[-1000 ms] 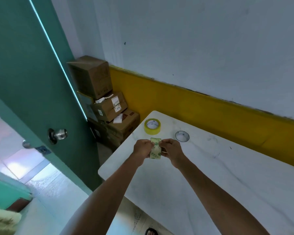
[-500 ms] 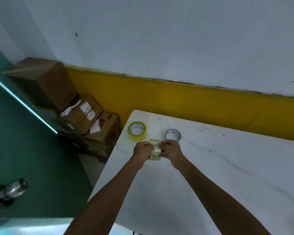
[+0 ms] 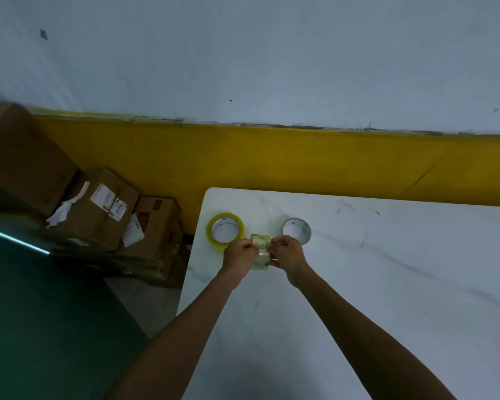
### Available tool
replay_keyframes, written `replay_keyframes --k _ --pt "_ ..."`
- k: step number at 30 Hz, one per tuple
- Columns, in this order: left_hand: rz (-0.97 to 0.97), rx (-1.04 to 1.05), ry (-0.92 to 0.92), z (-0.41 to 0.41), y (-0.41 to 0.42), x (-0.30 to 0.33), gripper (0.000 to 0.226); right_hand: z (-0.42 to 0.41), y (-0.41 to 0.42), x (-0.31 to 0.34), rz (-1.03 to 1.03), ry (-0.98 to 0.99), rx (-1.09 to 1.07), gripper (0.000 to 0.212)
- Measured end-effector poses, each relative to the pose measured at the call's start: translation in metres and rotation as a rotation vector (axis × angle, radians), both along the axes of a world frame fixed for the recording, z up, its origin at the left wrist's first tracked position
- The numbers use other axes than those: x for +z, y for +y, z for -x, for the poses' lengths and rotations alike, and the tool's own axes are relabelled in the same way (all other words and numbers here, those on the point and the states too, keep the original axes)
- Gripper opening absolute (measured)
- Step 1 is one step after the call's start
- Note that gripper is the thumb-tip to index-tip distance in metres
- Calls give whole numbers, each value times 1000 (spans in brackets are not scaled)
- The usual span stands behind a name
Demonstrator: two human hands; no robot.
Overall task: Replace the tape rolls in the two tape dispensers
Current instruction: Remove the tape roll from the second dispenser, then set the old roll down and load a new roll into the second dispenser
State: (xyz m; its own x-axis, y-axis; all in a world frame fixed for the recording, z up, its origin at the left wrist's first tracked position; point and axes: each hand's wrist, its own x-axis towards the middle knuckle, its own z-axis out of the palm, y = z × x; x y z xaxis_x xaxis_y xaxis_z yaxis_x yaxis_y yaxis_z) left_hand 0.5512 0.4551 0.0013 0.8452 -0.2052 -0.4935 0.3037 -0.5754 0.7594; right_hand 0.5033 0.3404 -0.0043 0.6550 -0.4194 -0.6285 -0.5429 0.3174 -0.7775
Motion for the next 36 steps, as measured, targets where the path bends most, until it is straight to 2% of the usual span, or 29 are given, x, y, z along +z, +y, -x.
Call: replay_keyframes --k 5,9,13,16,18,20,22,25,28,30,36 --pt "-197 -285 -317 -12 -3 -15 32 -2 -2 -23 245 102 59 18" --pt "-369 -536 -547 -17 -16 -12 28 2 -2 -27 429 182 43 20" --pt "-547 -730 -711 -21 -30 -10 14 7 -11 -33 417 203 -7 15" --pt "-609 -877 -697 -24 -33 -20 18 10 -17 -36 384 200 -43 16" --pt "-644 -902 -659 -23 -32 -22 9 15 -20 -38 378 196 -61 16" --pt "-598 -882 -657 -24 -30 -43 30 21 -25 -42 369 207 -69 16" --pt "-591 -874 -700 -26 -27 -61 36 25 -29 -47 353 214 -71 17" --pt "-635 -883 -684 -23 -29 -60 33 28 -32 -54 331 212 -71 22" --pt "-691 -911 -676 -20 -29 -53 11 29 -31 -55 298 192 -73 19" --pt "-701 -912 -694 -20 -31 -55 21 29 -29 -53 282 184 -74 18" --pt "-553 -734 -732 -24 -34 -34 21 28 -30 -49 235 170 -78 15"
